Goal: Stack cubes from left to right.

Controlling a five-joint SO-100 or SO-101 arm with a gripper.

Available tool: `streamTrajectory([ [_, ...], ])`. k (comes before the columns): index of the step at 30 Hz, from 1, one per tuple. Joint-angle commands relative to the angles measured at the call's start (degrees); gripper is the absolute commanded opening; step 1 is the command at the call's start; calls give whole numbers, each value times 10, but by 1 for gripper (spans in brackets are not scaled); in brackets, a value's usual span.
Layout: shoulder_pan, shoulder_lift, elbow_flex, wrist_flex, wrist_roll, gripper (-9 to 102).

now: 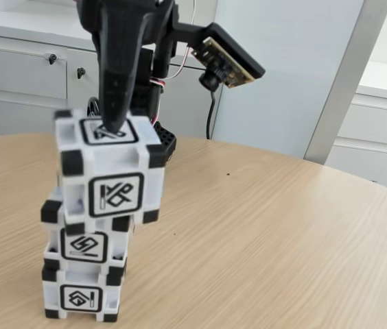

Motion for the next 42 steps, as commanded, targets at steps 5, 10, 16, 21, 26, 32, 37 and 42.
streamTrajectory([
  [5,-1,10,-12,0,-4,34],
  [10,-1,11,-13,4,12,32],
  [16,-2,76,-47,69,26,29],
  [21,-3,199,-88,96,62,27],
  [26,-29,301,-87,96,80,13],
  [32,-87,383,-59,89,98,0],
  [37,-119,404,16,78,150,0],
  [42,-185,425,121,-34,156,0],
])
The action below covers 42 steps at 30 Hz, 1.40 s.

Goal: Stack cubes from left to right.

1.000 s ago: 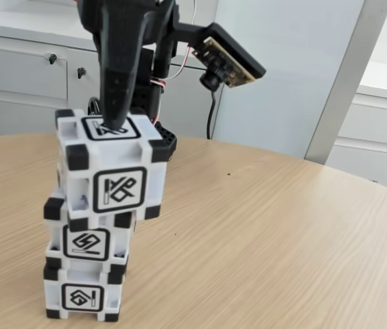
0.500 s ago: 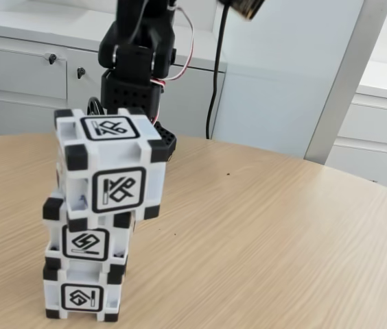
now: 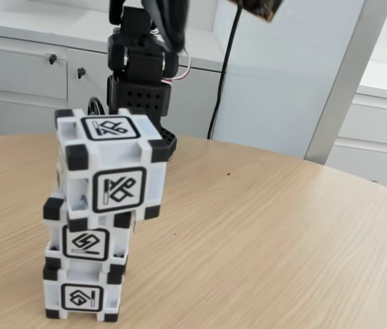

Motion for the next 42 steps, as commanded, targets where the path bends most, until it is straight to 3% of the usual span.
streamTrajectory([
  [1,-30,13,65,-84,10,0],
  [9,-33,78,232,-182,1,0],
  [24,-33,127,380,-183,-12,0],
  [42,-25,127,385,-131,-35,0],
])
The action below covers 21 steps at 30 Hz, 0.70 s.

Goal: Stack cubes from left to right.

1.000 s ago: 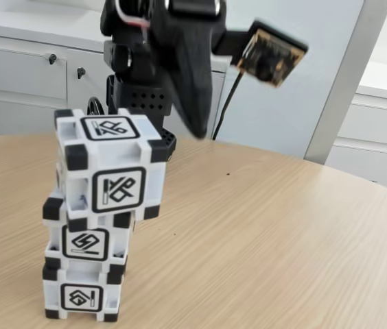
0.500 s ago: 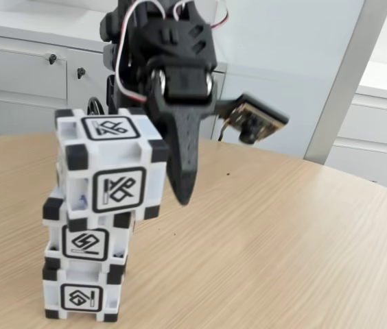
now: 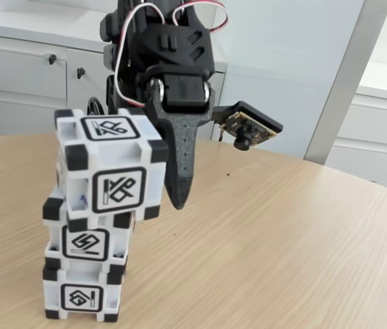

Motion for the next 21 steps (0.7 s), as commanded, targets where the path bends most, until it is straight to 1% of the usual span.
streamTrajectory([
  [1,7,34,-7,21,-15,0],
  [11,7,34,-13,52,-38,0],
  [21,10,33,-8,52,-31,0],
])
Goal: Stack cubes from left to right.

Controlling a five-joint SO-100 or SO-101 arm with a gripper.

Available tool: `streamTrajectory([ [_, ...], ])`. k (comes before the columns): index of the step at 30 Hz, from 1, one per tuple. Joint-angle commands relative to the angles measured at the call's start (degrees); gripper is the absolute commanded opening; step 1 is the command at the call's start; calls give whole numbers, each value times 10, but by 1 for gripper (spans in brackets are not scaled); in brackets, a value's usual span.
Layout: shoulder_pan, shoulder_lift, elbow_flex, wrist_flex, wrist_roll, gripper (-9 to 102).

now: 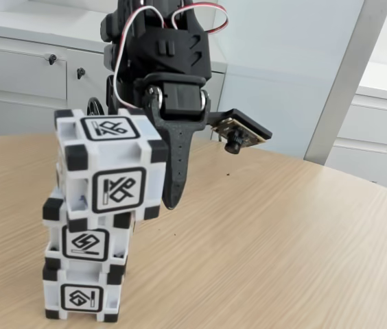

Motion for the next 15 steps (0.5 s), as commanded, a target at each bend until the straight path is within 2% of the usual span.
streamTrajectory([
  [1,6,33,-8,3,5,0],
  [10,71,34,-6,3,-5,0],
  [15,72,34,-6,3,-8,0],
])
